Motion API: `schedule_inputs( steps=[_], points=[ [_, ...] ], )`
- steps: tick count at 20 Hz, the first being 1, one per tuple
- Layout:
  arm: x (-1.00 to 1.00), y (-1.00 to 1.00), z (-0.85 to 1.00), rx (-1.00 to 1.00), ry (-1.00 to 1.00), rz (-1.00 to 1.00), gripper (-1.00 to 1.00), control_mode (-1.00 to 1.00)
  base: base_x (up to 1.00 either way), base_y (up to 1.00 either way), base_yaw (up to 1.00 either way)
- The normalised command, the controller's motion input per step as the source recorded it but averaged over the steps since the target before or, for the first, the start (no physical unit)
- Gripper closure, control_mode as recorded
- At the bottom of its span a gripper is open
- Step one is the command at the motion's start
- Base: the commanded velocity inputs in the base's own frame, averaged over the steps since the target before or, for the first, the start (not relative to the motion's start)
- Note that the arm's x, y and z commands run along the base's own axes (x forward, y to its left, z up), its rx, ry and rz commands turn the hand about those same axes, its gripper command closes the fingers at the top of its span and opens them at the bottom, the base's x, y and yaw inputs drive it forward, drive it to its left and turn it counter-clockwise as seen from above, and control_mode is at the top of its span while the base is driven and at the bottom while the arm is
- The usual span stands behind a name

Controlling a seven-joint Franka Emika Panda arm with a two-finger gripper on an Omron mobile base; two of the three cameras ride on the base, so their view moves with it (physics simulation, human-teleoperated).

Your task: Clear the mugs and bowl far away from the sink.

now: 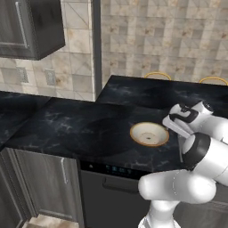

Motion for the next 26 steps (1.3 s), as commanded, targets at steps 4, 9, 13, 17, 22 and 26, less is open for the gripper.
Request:
schedule_inputs(
  steps=[4,9,13,17,22,26],
  points=[
    [0.09,0.0,-0.21,0.0,0.0,0.0,-1.0,-1.0,0.0,0.0,0.0],
    [0.12,0.0,-0.16,0.0,0.0,0.0,-1.0,-1.0,0.0,0.0,0.0],
    [0.19,0.0,-0.13,0.0,0.0,0.0,-1.0,-1.0,0.0,0.0,0.0],
    [0.17,0.0,-0.24,0.0,0.0,0.0,-1.0,-1.0,0.0,0.0,0.0],
    [0.14,0.0,-0.19,0.0,0.0,0.0,-1.0,-1.0,0.0,0.0,0.0],
    [0.13,0.0,-0.12,0.0,0.0,0.0,-1.0,-1.0,0.0,0.0,0.0]
  ],
)
